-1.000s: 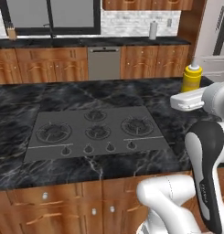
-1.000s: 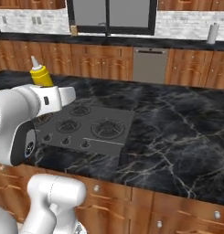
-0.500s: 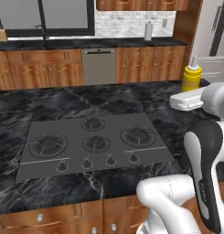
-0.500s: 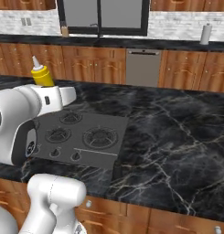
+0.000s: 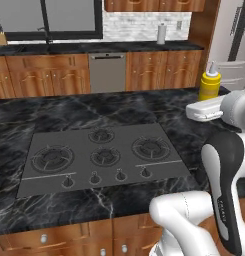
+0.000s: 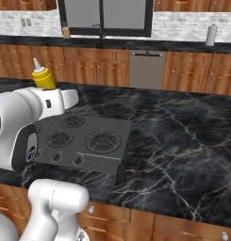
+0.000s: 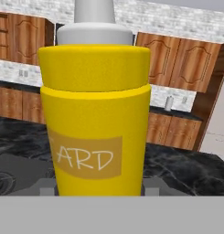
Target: Take 2 condiments from the cabinet and move them on the counter near the stove.Make sure the condiments are lined up with each other, next to each other.
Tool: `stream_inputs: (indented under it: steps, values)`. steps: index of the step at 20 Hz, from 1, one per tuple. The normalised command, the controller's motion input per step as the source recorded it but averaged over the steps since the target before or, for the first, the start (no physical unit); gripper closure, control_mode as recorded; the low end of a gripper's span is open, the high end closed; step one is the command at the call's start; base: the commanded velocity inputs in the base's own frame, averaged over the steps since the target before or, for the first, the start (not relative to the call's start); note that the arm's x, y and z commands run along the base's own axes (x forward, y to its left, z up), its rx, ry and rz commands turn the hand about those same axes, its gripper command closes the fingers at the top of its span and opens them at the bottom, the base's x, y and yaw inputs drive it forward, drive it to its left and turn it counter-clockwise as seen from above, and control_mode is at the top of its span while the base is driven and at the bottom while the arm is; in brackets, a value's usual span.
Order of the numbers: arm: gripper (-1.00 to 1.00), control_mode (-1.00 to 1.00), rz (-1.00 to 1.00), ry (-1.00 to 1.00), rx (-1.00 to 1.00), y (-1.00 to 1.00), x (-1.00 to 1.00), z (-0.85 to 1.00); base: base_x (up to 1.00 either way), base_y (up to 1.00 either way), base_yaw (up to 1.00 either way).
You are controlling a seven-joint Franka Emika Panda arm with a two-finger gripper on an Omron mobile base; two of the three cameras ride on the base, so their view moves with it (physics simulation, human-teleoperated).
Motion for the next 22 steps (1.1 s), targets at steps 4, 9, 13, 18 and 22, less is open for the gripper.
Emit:
stream_inputs:
  steps: [4, 9, 13, 18, 22]
  values:
    - [1.00, -1.00, 0.08, 0.00, 0.00, -0.44, -0.01, -0.28, 0.00, 0.00, 0.00]
    - [1.00, -1.00, 0.21, 0.01, 0.00, -0.86, -0.06, -0.53, 0.00, 0.00, 0.00]
    - [1.00, -1.00, 0.37, 0.00, 0.03, -0.96, 0.00, -0.65, 0.00, 0.00, 0.00]
    - [1.00, -1.00, 0.40, 0.00, 0.12, -0.84, 0.00, -0.80, 0.00, 0.00, 0.00]
    - [1.00, -1.00, 0.30, 0.00, 0.19, -0.41, 0.00, -0.73, 0.00, 0.00, 0.00]
